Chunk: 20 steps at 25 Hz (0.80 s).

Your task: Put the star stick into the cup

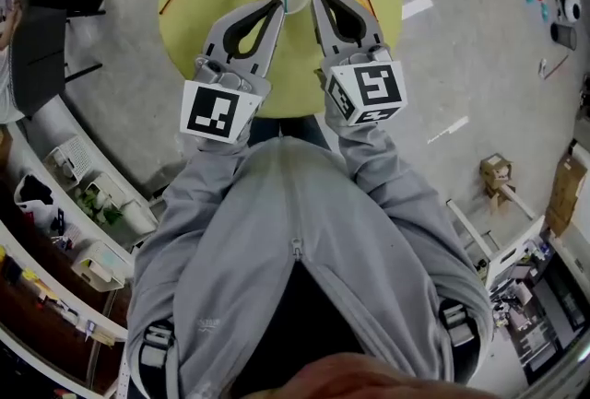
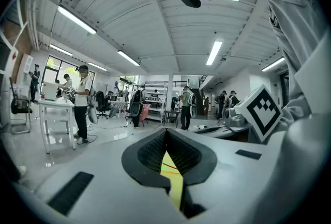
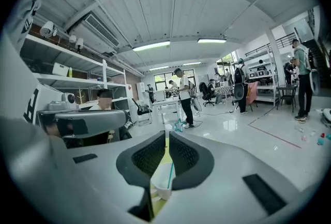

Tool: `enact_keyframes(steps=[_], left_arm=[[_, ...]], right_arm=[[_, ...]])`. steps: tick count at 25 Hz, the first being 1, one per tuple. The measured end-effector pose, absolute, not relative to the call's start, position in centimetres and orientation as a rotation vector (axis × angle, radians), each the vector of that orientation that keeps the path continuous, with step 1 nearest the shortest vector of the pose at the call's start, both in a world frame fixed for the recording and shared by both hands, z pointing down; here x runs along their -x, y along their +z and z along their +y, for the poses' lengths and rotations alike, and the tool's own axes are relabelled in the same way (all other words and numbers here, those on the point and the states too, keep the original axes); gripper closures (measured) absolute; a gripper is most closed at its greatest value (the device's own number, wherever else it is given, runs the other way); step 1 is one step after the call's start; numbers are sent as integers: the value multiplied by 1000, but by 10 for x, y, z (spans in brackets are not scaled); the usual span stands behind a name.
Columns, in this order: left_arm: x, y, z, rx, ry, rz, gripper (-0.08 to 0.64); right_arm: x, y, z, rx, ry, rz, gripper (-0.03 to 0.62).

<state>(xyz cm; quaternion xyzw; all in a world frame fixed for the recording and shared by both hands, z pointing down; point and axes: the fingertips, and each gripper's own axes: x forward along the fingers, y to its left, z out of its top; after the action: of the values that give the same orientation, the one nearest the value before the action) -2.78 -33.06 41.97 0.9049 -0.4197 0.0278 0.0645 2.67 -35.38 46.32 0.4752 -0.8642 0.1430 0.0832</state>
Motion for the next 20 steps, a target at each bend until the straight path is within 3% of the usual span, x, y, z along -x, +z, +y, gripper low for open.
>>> enact_keyframes(steps=[20], left_arm=[[35,317,-244,-2733,76,-1400,543]], right_arm=[[-38,307,-255,-1514,125,-2693,560]])
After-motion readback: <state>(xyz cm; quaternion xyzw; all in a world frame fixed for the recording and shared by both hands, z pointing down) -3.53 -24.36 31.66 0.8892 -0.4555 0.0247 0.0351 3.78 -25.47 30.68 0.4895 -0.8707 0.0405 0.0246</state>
